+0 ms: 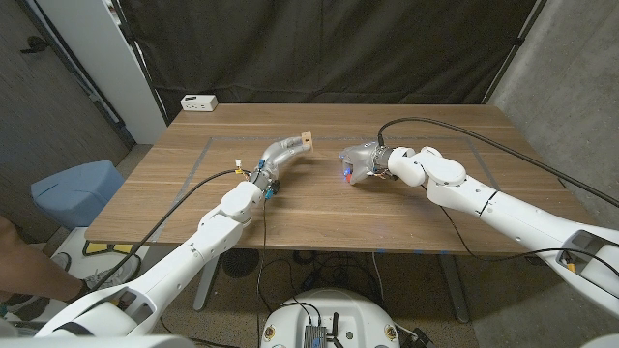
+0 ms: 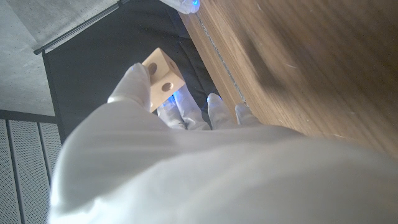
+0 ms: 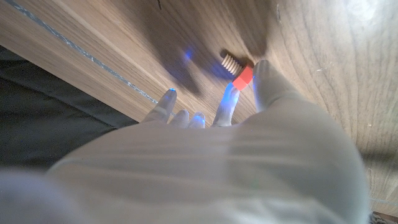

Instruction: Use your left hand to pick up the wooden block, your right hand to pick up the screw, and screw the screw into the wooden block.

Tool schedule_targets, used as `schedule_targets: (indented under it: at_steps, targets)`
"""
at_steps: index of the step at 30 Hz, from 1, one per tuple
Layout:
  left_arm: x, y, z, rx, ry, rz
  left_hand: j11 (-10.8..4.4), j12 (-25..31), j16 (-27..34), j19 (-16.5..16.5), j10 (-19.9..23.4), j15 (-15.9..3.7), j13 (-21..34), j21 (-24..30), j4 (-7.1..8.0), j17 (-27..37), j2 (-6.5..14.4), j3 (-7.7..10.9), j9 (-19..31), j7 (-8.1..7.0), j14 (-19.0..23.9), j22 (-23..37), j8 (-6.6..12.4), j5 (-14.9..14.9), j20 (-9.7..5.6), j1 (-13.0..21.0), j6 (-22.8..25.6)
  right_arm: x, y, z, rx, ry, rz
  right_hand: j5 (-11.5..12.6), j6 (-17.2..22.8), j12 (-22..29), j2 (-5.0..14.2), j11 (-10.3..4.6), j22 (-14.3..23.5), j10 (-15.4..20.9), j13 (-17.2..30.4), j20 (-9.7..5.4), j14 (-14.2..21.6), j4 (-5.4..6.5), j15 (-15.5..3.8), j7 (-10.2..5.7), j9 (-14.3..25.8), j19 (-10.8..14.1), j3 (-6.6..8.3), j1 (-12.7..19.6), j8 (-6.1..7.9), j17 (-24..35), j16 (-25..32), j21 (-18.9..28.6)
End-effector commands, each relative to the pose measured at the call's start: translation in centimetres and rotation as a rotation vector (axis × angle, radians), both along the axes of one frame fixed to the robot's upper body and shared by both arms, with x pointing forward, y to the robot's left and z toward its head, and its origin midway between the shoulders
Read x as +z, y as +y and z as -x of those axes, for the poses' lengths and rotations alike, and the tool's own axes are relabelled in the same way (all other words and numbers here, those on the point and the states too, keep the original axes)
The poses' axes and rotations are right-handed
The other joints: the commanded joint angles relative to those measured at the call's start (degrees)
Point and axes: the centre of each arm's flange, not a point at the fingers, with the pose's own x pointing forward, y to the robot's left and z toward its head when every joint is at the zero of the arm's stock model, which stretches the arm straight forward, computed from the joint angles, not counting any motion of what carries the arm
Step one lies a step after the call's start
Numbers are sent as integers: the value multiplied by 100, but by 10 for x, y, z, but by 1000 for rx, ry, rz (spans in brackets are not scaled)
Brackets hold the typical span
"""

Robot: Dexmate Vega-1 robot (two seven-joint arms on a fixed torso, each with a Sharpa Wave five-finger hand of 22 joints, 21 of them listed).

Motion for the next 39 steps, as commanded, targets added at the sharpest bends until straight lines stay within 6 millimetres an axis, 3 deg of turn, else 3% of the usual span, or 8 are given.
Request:
schedule_targets:
  at_steps: [1, 4, 12, 27, 39]
  targets:
    - [0, -2, -1, -8, -1, 1, 18, -3, 31, -60, 25, -401, 29, 54, 7, 11, 62, -22, 10, 8, -18, 14, 46, 42, 15, 8, 45, 0, 0, 0, 0, 6, 0, 46, 87, 44, 2, 4, 10, 89, 8, -51, 73, 8, -80, 26, 62, 88, 61, 89, 83, 13, 48, 8]
    - [-1, -2, -1, -6, 3, 1, 18, -6, 32, -60, 26, -403, 32, 54, 5, 10, 61, -24, 10, 18, -13, 15, 48, 44, 13, 6, 49, 0, 0, -1, 1, 8, -1, 52, 84, 34, 4, 23, 12, 111, 8, -220, 156, 8, -124, 46, 124, 200, 72, 105, 155, 17, 74, 43]
    - [-1, -2, -1, -7, 2, 2, 20, -18, 27, -61, 26, -404, 40, 55, -2, 8, 76, -16, 8, 20, -17, 15, 57, 53, 17, 10, 69, 1, 1, -3, 2, 12, -4, 63, 111, 30, 12, 75, 11, 170, 9, -452, 222, 8, -166, 104, 232, 327, 93, 134, 295, 28, 86, 63]
    - [-1, -3, 0, -14, 0, 1, 22, -40, 22, -63, 29, -393, 55, 56, 1, 8, 96, -5, 5, 30, -5, 15, 61, 69, 19, -13, 75, 1, 2, -3, 8, 6, -7, 82, 255, 49, 51, 108, 4, 321, 9, -680, 343, 3, -284, 171, 386, 498, 142, 209, 541, 50, 109, 75]
    - [-4, -5, 1, -17, 5, 1, 25, -54, 13, -63, 41, -384, 67, 57, 7, 9, 117, 12, 2, 38, 0, 15, 59, 82, 23, -40, 70, 2, 1, 0, 13, -11, -15, 87, 282, 51, 50, 113, 1, 374, 8, -714, 390, 6, -326, 189, 458, 553, 153, 226, 644, 59, 112, 68]
